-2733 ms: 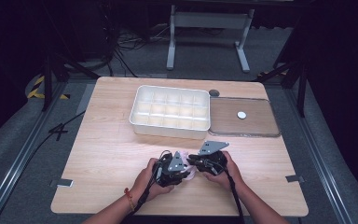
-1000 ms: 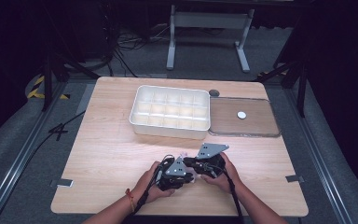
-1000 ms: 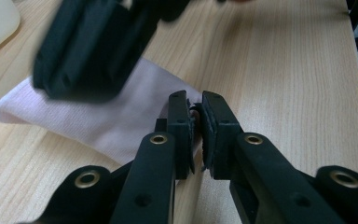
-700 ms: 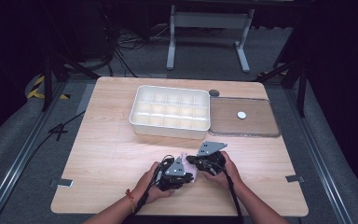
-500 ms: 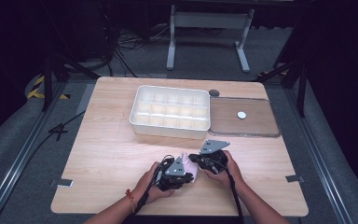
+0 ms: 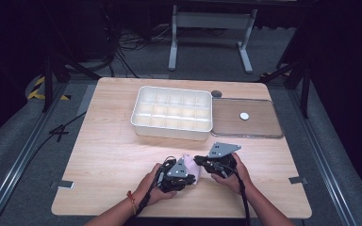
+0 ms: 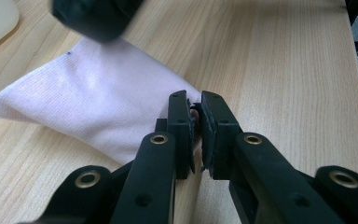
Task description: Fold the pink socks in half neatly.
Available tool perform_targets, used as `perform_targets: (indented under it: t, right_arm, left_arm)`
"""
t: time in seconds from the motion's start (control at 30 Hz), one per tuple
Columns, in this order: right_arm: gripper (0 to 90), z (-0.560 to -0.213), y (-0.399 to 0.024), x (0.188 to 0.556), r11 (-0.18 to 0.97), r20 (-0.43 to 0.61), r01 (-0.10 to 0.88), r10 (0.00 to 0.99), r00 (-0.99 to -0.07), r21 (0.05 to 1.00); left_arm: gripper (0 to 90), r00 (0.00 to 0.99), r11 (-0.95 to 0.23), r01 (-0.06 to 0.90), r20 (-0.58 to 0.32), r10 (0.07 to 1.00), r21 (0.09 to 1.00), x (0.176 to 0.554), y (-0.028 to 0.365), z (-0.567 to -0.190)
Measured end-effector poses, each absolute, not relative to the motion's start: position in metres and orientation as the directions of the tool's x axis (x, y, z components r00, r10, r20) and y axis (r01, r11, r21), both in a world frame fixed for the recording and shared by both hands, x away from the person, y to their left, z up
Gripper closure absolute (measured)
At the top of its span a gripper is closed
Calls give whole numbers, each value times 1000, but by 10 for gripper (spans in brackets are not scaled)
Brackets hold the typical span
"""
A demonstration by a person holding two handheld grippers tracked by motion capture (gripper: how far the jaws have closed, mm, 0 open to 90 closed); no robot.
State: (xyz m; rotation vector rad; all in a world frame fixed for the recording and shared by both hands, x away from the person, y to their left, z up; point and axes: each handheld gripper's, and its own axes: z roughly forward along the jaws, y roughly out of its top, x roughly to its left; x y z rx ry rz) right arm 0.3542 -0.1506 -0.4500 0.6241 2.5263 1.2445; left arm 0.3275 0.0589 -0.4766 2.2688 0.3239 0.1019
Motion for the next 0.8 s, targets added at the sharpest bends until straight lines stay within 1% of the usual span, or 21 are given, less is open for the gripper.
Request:
perform_targets:
  t: [0.13, 0.27, 0.3, 0.4, 0.47, 0.63, 0.8]
  right_arm:
    - [864, -462, -149, 357, 596, -72, 271, 487, -870, 756]
    - [863, -466, -151, 362, 593, -71, 284, 503, -861, 753]
    - [863, -468, -151, 363, 605, -94, 286, 518, -850, 743]
    - [868, -470, -152, 365, 588, -66, 301, 520, -851, 751]
    - [886, -471, -151, 365, 573, -47, 312, 525, -850, 758]
    - [900, -475, -150, 361, 573, -64, 311, 540, -839, 758]
    - [900, -478, -152, 361, 550, -35, 328, 547, -836, 768]
  left_arm:
    - [826, 964, -634, 194, -24, 267, 749, 327, 59, -476]
    - [826, 964, -637, 187, -15, 266, 748, 326, 59, -476]
    - [827, 964, -634, 189, -17, 267, 750, 326, 59, -477]
    - [830, 964, -635, 189, -17, 266, 749, 326, 58, -477]
    - [832, 964, -635, 189, -19, 265, 749, 326, 58, -477]
    - [835, 964, -633, 180, -7, 266, 753, 324, 57, -478]
    - [848, 964, -644, 165, 15, 265, 747, 319, 54, -479]
